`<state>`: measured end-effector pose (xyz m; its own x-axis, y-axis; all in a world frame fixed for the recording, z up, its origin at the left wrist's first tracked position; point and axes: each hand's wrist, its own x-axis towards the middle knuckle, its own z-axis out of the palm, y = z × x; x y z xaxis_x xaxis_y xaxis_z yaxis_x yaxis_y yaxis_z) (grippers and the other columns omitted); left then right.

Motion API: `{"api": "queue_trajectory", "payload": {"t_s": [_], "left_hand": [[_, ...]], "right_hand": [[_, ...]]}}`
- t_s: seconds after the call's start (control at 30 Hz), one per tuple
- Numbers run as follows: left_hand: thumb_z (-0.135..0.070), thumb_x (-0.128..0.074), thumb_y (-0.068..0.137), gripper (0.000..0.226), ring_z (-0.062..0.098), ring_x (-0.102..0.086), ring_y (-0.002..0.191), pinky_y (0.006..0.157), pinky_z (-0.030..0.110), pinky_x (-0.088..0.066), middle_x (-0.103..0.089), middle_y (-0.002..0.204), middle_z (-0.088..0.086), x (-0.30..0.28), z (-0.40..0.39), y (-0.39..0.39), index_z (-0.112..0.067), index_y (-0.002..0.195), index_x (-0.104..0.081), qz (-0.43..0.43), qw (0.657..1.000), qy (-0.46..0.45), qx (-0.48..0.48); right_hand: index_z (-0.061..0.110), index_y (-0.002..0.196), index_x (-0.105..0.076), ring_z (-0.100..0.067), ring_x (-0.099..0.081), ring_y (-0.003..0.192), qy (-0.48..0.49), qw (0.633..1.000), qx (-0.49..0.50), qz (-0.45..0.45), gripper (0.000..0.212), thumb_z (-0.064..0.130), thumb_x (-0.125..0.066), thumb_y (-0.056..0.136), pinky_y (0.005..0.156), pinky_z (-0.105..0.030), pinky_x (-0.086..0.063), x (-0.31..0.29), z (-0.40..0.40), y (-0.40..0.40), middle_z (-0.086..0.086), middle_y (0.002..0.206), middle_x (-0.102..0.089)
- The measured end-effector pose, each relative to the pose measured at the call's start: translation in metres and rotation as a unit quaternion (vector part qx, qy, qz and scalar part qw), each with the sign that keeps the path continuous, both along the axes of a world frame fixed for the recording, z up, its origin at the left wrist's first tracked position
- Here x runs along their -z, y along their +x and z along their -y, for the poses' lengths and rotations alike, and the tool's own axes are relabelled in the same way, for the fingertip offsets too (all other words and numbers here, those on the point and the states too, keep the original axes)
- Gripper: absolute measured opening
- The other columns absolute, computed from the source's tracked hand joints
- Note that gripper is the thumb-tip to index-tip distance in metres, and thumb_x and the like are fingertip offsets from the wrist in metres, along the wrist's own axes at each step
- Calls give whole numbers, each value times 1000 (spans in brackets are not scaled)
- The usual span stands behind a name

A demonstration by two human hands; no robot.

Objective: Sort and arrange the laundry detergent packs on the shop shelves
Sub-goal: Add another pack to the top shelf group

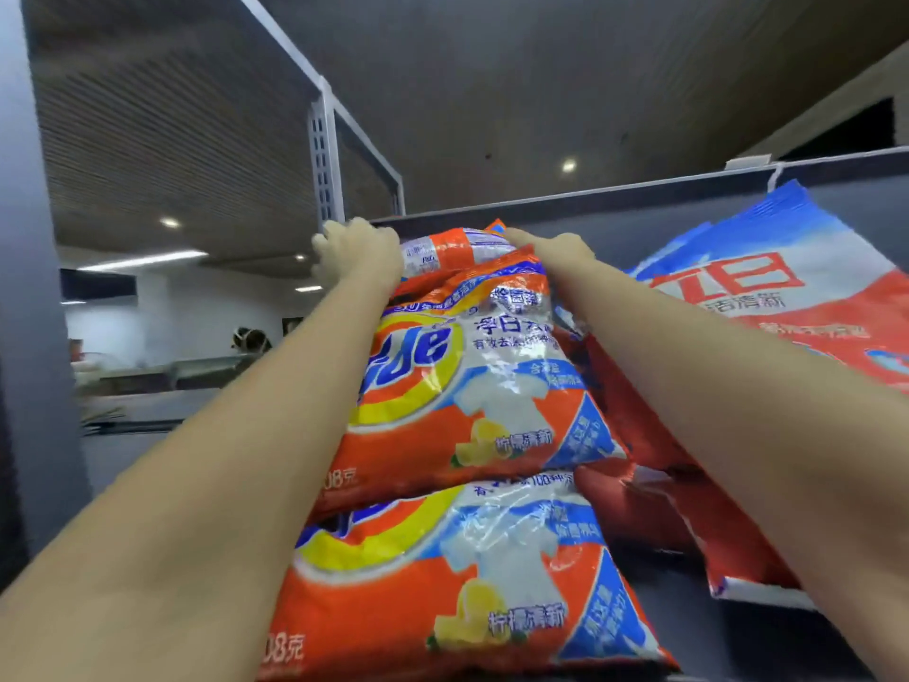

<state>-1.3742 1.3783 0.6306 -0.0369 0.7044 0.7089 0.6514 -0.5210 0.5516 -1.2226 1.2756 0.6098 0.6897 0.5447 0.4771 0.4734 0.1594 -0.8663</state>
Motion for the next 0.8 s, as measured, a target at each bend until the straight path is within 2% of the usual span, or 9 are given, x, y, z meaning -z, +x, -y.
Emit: {"api": "queue_trajectory", "payload": {"t_s": [0.03, 0.1, 0.2, 0.33, 0.4, 0.47, 0.6, 0.7, 0.8], "left_hand": [[-26, -32, 98, 44, 33, -40, 127, 101, 43, -35, -46, 135, 18, 1, 3, 0, -3, 130, -52, -16, 999, 36, -5], [-28, -28, 100, 45, 35, -46, 121, 98, 42, -37, -53, 129, 18, 6, 9, 1, -4, 125, -57, -67, 993, 92, 8], [-26, -25, 102, 44, 34, -52, 115, 96, 41, -37, -60, 123, 16, 12, 18, 5, -5, 120, -59, -159, 974, 159, 1], [-21, -34, 102, 34, 35, -53, 116, 94, 47, -39, -56, 127, 14, 14, 22, 8, -5, 130, -46, -261, 946, 189, -25], [-22, -37, 101, 34, 35, -51, 118, 95, 48, -39, -54, 129, 14, 11, 27, 6, -5, 130, -46, -276, 945, 172, -22], [-23, -35, 101, 35, 35, -50, 119, 96, 47, -38, -55, 129, 15, 8, 34, 2, -5, 128, -49, -273, 946, 174, -13], [-26, -32, 100, 37, 34, -54, 109, 88, 42, -39, -62, 117, 15, 10, 67, -3, -9, 119, -59, -193, 944, 261, 66], [-23, -35, 99, 32, 33, -54, 106, 86, 41, -39, -62, 113, 11, 22, 111, 8, -11, 116, -59, -164, 924, 317, 139], [-24, -38, 98, 32, 31, -52, 111, 88, 40, -41, -60, 116, 12, 38, 152, 30, -9, 118, -58, -161, 922, 277, 218]], "right_hand": [[1, 92, -60, -13, -54, 58, -1, 1000, -9, -7, 43, 43, -64, 85, 37, -12, -39, -1, 0, -1, -10, 92, -59], [-1, 83, -59, -17, -61, 67, 15, 1000, -15, -11, 46, 45, -68, 81, 52, -20, -47, -4, 0, -3, -11, 95, -64], [5, 86, -59, -15, -63, 75, -2, 1000, -12, 9, 49, 46, -75, 65, 63, -25, -51, -8, 3, -3, -8, 95, -64], [5, 66, -51, -8, -46, 45, -81, 984, 91, 133, 30, 27, -60, 84, 36, -13, -34, -13, 20, -5, -3, 51, -51], [-2, 84, -64, -18, -49, 61, -108, 967, 135, 188, 27, 23, -56, 86, 46, -19, -37, -14, 28, -4, -8, 66, -55], [-4, 96, -67, -22, -50, 74, -140, 946, 163, 244, 31, 22, -54, 86, 53, -26, -37, -14, 40, -8, -12, 79, -57], [-5, 98, -69, -34, -62, 89, -184, 906, 198, 326, 31, 17, -51, 86, 67, -31, -47, -11, 75, -4, -22, 98, -68], [-5, 87, -68, -35, -57, 77, -201, 891, 223, 342, 26, 12, -49, 82, 64, -31, -43, -5, 111, 7, -22, 85, -66], [-2, 75, -61, -35, -51, 75, -222, 876, 258, 341, 16, 8, -49, 80, 64, -32, -41, 7, 148, 24, -21, 74, -56]]}}
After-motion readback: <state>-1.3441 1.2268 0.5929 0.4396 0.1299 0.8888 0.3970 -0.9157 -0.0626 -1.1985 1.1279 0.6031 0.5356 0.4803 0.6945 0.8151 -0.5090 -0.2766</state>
